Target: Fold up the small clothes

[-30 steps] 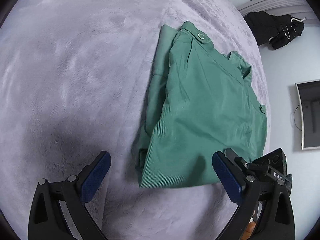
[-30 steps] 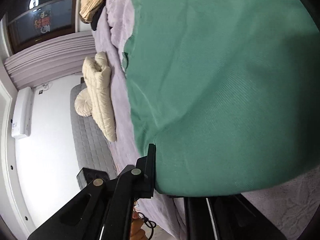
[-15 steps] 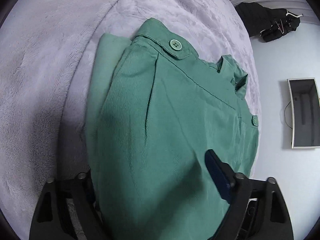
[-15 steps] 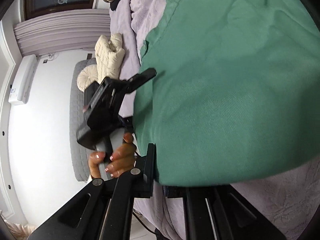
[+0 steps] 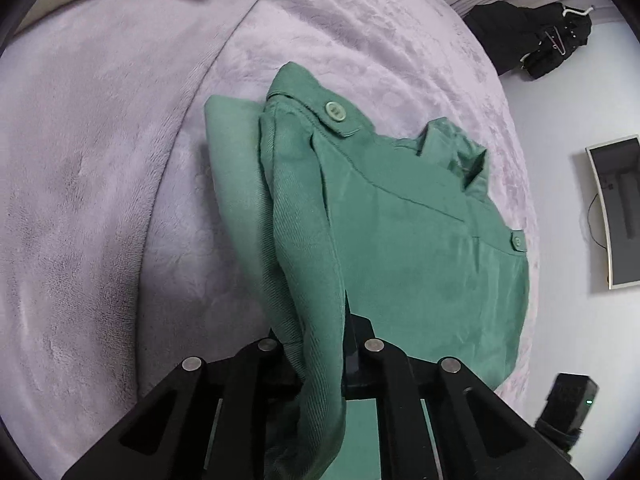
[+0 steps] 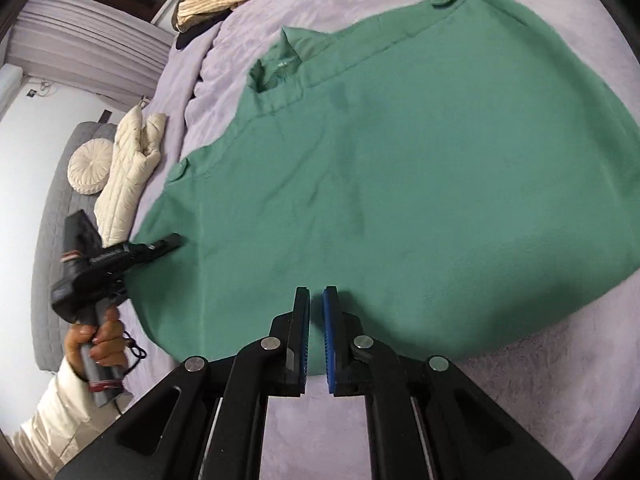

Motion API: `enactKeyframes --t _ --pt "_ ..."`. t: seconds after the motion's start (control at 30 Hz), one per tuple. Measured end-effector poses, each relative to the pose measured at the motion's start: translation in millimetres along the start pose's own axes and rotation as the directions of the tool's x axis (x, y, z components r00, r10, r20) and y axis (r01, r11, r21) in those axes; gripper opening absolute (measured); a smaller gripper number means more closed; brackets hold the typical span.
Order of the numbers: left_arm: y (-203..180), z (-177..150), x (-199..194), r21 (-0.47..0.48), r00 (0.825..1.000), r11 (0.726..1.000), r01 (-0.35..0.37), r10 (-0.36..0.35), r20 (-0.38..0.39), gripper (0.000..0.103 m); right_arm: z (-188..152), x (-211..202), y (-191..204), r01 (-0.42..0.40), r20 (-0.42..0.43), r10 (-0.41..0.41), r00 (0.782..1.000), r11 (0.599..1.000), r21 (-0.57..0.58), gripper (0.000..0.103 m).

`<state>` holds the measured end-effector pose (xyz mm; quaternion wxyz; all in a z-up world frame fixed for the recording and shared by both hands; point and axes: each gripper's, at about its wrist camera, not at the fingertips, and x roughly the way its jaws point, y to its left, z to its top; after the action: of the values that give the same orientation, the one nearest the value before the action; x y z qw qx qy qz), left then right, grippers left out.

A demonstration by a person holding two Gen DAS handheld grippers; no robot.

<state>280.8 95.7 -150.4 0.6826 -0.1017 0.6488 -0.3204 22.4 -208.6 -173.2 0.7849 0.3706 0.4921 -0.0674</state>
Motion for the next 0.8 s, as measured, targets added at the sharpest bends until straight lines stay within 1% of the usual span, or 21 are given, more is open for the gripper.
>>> enactKeyframes --t 0.03,0.07,0.13,0.3,0.43,0.5,0.53,0.6,0.63,0.67,0.73,0.8 --pt "-8 0 -6 0.0 1.0 1.0 0.021 -0.021 0.011 0.012 -4 10 0 0.028 -0.016 -0.028 0.999 0.999 -0.022 0.007" --pt "-15 1 -11 0.0 0.999 0.999 0.035 -0.035 0.019 0.012 -7 14 -1 0.038 -0.017 -0.038 0.999 0.999 -0.031 0.007" --pt "-35 3 -21 0.008 0.997 0.998 0.062 -0.063 0.035 0.012 -7 16 -7 0.028 -0.005 -0.028 1.0 0.999 -0.021 0.007" --pt "-106 9 -33 0.086 0.991 0.99 0.113 -0.118 0.063 0.012 -6 16 -21 -0.056 0.0 0.056 0.998 0.998 0.042 0.007" --pt "-178 6 -23 0.18 0.989 0.975 0.13 -0.14 0.042 0.012 -7 20 -36 -0.151 0.012 0.15 0.989 0.982 0.116 0.007" --pt "-218 1 -4 0.242 0.991 0.963 0.123 -0.13 0.017 0.012 -8 21 -44 -0.197 0.023 0.196 0.98 0.969 0.152 0.006" --pt "-234 -2 6 0.264 0.993 0.957 0.117 -0.122 0.002 0.012 -9 21 -48 -0.23 0.029 0.229 0.973 0.957 0.176 0.006" --pt "-271 -11 38 0.318 0.995 0.943 0.097 -0.089 -0.039 0.012 -10 22 -58 -0.286 0.042 0.284 0.958 0.933 0.219 0.006" --pt "-286 -17 55 0.352 0.996 0.932 0.08 -0.067 -0.051 0.012 -11 22 -65 -0.323 0.051 0.32 0.946 0.913 0.25 0.006" --pt "-300 -23 73 0.381 0.997 0.923 0.06 -0.04 -0.059 0.012 -12 21 -71 -0.352 0.058 0.35 0.935 0.895 0.275 0.006" --pt "-320 -37 115 0.408 0.995 0.912 0.03 0.012 -0.101 0.012 -14 19 -84 -0.4 0.072 0.399 0.914 0.86 0.318 0.007" --pt "-333 -50 147 0.438 0.99 0.899 -0.003 0.064 -0.124 0.012 -17 15 -96 -0.421 0.081 0.42 0.904 0.841 0.341 0.007"
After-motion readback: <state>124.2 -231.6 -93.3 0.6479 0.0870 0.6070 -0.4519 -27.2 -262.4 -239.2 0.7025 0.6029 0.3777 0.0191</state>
